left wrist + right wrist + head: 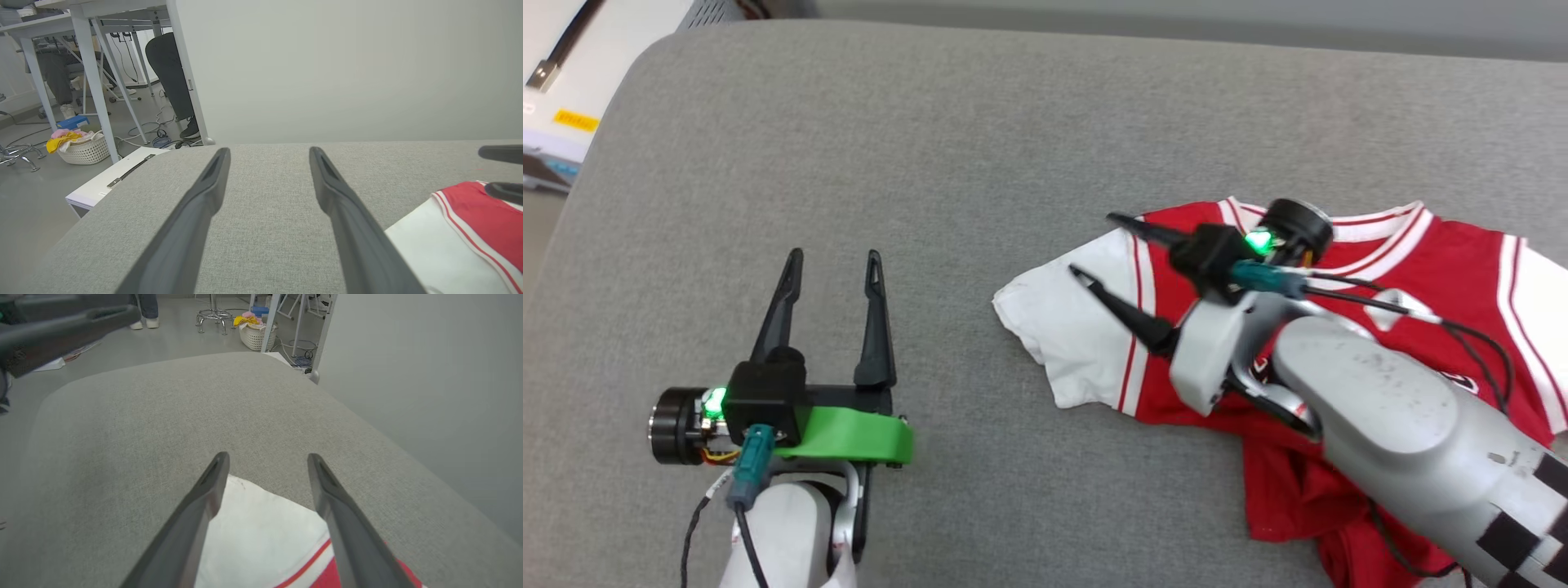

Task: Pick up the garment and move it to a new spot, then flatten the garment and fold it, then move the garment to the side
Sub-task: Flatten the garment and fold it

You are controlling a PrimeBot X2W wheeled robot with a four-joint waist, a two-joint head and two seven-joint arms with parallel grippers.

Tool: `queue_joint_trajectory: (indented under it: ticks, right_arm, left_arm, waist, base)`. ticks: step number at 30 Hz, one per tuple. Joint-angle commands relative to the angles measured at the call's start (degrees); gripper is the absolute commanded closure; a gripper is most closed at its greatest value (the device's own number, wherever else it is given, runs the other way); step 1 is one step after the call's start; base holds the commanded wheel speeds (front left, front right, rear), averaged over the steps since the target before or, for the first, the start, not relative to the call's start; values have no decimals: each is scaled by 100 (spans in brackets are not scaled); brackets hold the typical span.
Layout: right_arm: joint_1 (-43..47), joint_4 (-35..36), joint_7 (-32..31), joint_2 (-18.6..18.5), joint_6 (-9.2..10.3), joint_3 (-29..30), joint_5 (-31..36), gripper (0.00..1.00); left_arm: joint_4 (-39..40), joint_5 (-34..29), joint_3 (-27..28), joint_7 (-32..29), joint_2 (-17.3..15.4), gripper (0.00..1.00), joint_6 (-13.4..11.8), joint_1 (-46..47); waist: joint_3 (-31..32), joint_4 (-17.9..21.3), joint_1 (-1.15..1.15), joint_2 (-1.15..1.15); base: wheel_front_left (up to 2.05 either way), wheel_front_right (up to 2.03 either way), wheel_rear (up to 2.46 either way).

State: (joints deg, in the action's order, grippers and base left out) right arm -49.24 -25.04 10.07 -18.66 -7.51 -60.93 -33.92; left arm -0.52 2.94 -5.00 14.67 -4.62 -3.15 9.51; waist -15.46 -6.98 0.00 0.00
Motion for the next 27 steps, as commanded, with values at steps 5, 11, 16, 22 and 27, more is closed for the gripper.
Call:
queue_joint_trajectory:
  ticks: [5,11,16,22,27]
  right_arm:
    - [836,203,381,-146,2,1335,588,0]
    - [1987,838,478,-1,2,3177,1486,0]
    - [2934,1520,489,361,2,4506,2123,0]
    - [3856,2149,491,826,2,5402,2512,0]
    - [4207,2384,437,986,2,5653,2660,0]
  left_arm:
    - [12,119,140,33,-203,0,312,157]
    - [-352,240,79,30,-529,0,786,634]
    - [-822,574,-228,-441,-897,0,1013,1322]
    - [-997,1802,-1346,-2036,-1566,0,1060,2171]
    - [-1022,3178,-2278,-3812,-2188,0,1062,2760]
  waist:
    - [370,411,0,0]
    - [485,602,0,0]
    - [511,702,0,0]
    - [507,804,0,0]
    - [449,881,0,0]
  base:
    - [0,0,0]
    - [0,0,0]
    - [0,0,0]
    - [0,0,0]
    - [0,0,0]
